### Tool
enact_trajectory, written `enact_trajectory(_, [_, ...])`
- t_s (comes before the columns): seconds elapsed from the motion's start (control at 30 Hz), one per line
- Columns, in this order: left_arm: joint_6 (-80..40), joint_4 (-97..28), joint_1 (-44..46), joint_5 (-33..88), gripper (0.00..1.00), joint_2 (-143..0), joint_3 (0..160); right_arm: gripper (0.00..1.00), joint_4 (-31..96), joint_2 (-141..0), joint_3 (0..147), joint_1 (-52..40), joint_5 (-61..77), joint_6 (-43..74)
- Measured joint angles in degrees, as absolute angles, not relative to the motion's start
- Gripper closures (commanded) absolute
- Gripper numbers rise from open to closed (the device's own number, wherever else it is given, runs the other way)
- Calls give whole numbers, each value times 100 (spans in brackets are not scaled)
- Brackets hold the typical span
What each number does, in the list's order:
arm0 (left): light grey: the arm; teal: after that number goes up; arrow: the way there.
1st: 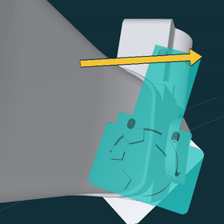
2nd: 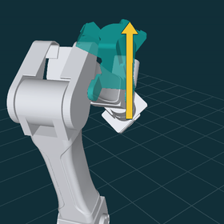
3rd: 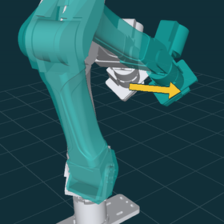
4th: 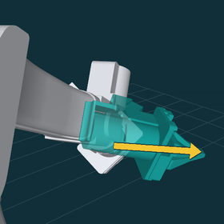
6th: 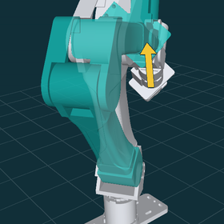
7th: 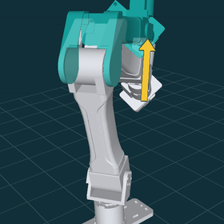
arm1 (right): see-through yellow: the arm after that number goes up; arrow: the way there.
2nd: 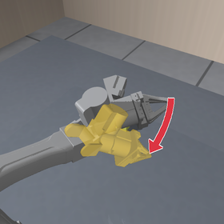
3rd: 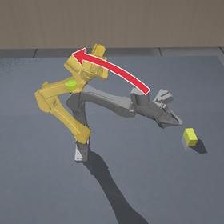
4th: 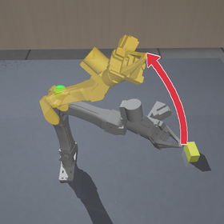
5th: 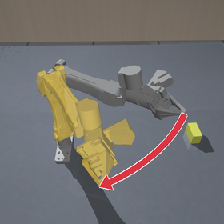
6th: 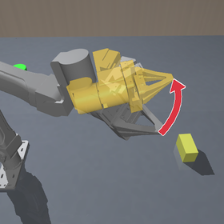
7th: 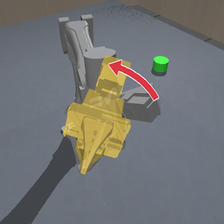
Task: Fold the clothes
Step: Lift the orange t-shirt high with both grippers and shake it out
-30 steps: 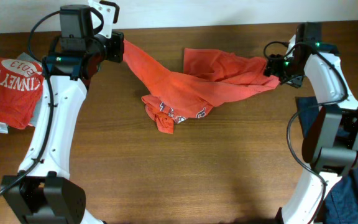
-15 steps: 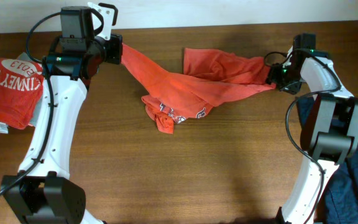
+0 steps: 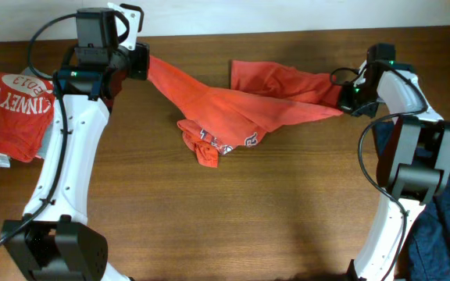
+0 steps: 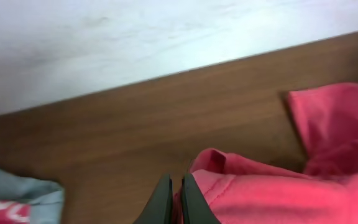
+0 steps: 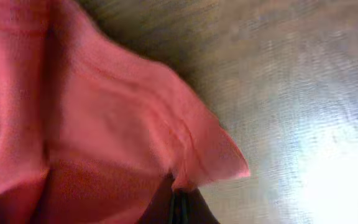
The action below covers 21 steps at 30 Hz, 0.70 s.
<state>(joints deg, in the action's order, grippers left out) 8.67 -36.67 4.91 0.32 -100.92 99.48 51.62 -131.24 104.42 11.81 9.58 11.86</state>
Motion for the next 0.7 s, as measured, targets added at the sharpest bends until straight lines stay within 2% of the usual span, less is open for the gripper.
enact_trajectory(0.13, [1098, -3642, 491, -401, 99, -10036, 10235, 96, 5996, -12873, 11314, 1197, 1052, 1017])
enact_trajectory(0.37, [1376, -3280, 491, -1007, 99, -9415, 10536, 96, 7413, -11649, 13367, 1197, 1111, 725])
enact_trajectory(0.7, [1730, -2399, 491, -1927, 99, -8298, 10573, 96, 8591, -10477, 14805, 1197, 777, 683])
